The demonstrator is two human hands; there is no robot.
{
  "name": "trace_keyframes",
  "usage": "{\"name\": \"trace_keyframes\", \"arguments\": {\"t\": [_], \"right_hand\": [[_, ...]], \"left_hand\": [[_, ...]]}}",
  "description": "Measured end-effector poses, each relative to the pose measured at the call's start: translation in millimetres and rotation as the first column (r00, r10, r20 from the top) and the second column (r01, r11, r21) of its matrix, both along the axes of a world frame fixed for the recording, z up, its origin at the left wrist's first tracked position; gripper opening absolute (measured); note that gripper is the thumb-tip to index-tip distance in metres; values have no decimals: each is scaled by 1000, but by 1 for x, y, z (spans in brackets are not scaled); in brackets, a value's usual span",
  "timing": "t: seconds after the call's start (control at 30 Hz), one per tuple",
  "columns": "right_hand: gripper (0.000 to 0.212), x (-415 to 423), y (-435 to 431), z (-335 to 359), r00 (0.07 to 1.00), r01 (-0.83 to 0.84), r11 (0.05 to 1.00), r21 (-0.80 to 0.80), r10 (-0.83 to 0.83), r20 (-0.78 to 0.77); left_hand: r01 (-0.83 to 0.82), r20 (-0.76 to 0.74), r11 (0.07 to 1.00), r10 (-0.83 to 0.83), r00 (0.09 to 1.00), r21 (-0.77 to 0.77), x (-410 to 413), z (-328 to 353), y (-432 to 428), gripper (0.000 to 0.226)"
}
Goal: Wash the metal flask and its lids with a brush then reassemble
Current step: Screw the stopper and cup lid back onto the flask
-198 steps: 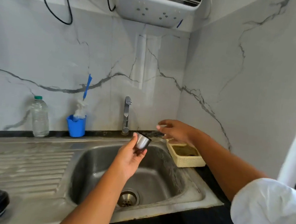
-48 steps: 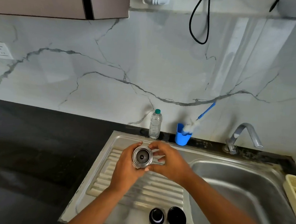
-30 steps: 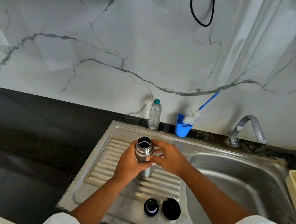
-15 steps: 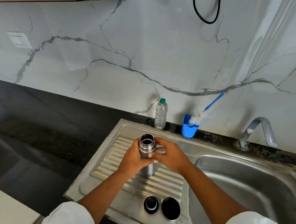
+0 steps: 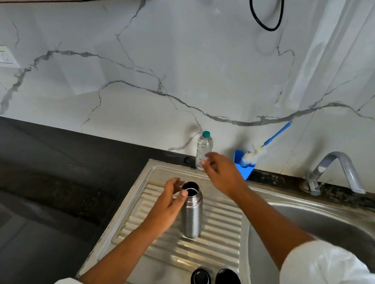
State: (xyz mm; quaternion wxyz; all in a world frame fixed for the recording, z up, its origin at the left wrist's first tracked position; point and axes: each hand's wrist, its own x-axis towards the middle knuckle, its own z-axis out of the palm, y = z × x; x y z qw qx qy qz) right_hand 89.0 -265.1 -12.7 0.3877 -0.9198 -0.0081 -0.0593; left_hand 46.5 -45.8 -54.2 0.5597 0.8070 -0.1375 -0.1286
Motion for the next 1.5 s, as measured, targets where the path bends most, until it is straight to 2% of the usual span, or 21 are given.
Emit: {"name": "trace_keyframes", "arguments": {"t": [0.17, 0.23, 0.43, 0.5, 0.63, 0.73, 0.83, 0.9, 1.0, 1.13, 1.2, 1.5], "right_hand": [[59, 84, -10, 1, 996, 84, 943, -321, -90, -4], [61, 102, -16, -1, 994, 79, 915, -395, -103, -42], [59, 138, -19, -6, 992, -8, 897, -441, -48, -115], [50, 140, -13, -5, 995, 14, 895, -446, -58, -85], [31, 141, -6, -1, 997, 34, 880, -475, -65, -49], [34, 138, -2, 4, 995, -18, 857, -514, -33, -90], [39, 128, 2, 11, 998, -38, 879, -475, 14, -54], [35, 117, 10, 20, 998, -46, 906, -421, 63, 27], [33, 102, 28, 41, 983, -42, 943, -329, 98, 157], [33, 87, 39, 72, 980, -29, 982, -186, 65, 190], [33, 80, 41, 83, 981, -59, 987, -149, 85, 175], [18, 49, 39, 124, 927, -322, 924, -207, 352, 129]], "left_hand": [[-73, 67, 997, 72, 995, 14, 40, 6, -3, 57], [-84, 90, 996, 80, 993, 42, 53, 7, -7, 56], [-57, 136, 993, 43, 990, 104, 89, 3, -12, 68], [-51, 146, 990, 32, 989, 132, 97, 1, -13, 71], [-60, 165, 983, 31, 986, 174, 113, -6, -14, 63], [-52, 167, 977, 17, 986, 209, 122, -7, -17, 67], [-50, 155, 973, 15, 988, 224, 129, -4, -22, 79], [-50, 146, 978, 21, 989, 203, 135, -2, -26, 93], [-66, 146, 992, 50, 988, 107, 141, 4, -32, 106], [-144, 197, 987, 156, 968, -74, 139, 22, -31, 76], [-113, 210, 988, 133, 968, -106, 138, 33, -26, 72], [97, 191, 995, -91, 977, -20, 118, 81, 14, 65]]}}
